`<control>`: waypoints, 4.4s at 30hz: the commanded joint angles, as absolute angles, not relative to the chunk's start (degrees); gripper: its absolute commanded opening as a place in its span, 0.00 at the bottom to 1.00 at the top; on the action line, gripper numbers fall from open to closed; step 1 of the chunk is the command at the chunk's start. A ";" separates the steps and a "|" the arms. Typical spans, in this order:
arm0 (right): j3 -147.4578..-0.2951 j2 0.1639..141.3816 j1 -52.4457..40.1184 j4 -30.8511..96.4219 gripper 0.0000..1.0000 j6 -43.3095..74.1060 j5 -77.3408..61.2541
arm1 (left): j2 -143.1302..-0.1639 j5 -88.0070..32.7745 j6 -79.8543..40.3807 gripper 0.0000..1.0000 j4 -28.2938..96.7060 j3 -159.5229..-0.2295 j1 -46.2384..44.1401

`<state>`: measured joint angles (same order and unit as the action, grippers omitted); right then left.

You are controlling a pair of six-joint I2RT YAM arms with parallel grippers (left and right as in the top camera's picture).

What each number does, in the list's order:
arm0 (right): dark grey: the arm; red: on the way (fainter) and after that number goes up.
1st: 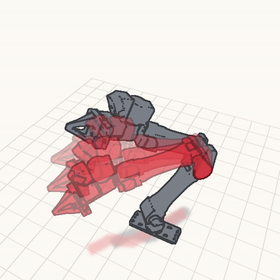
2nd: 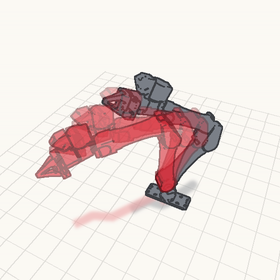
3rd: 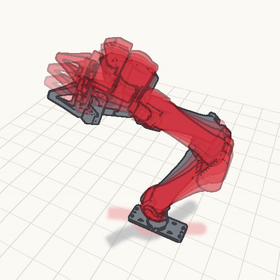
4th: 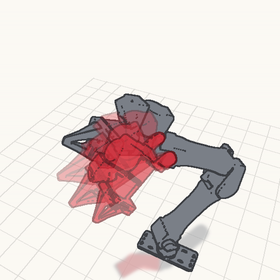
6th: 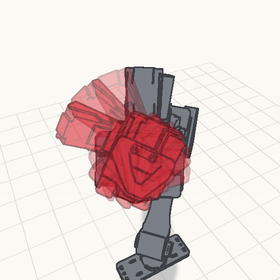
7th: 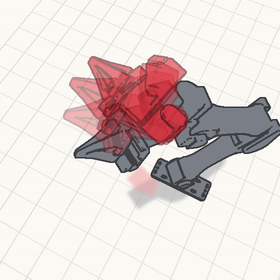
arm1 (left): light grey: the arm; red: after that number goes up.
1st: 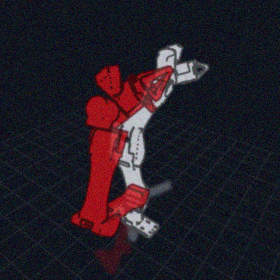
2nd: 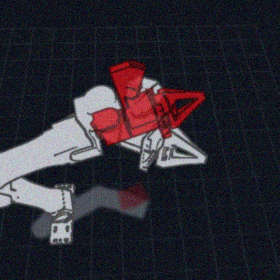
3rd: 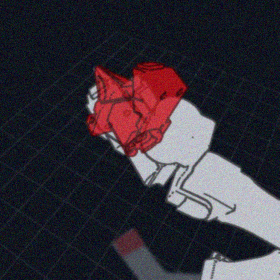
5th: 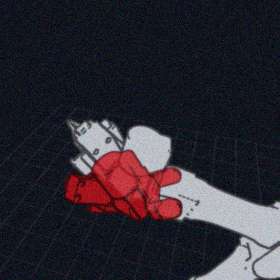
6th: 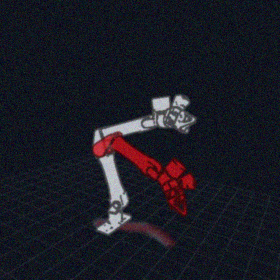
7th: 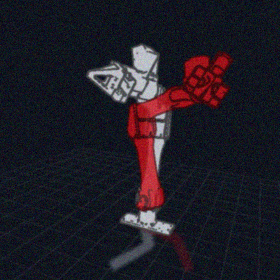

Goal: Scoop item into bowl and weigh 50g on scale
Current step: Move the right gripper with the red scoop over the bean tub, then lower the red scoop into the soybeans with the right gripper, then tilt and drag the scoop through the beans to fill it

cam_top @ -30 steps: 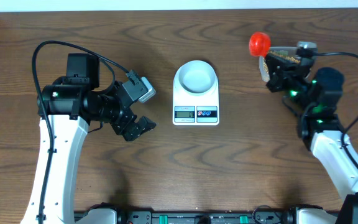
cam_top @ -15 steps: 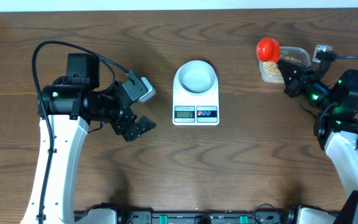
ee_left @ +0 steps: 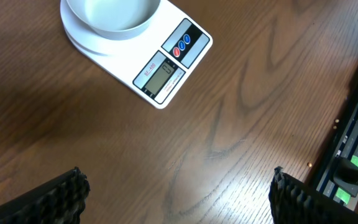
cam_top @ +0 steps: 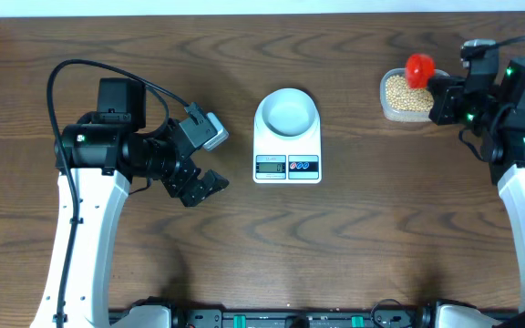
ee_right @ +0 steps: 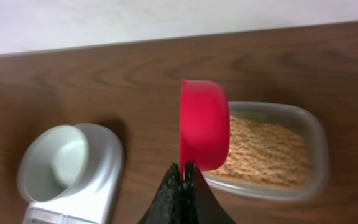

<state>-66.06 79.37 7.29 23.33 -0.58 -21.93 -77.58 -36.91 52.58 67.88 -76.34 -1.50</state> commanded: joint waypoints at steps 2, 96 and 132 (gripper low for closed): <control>-67.92 79.33 5.91 26.11 0.01 -8.36 -12.95 | -77.47 -36.82 53.32 0.95 68.07 -76.27 -1.26; -68.51 109.60 20.78 19.70 0.01 12.84 -46.48 | -77.47 -36.82 53.32 0.95 68.07 -76.27 -1.26; -68.51 112.62 29.69 16.05 0.01 21.23 -70.57 | -77.47 -36.80 53.32 0.95 68.07 -76.27 -1.26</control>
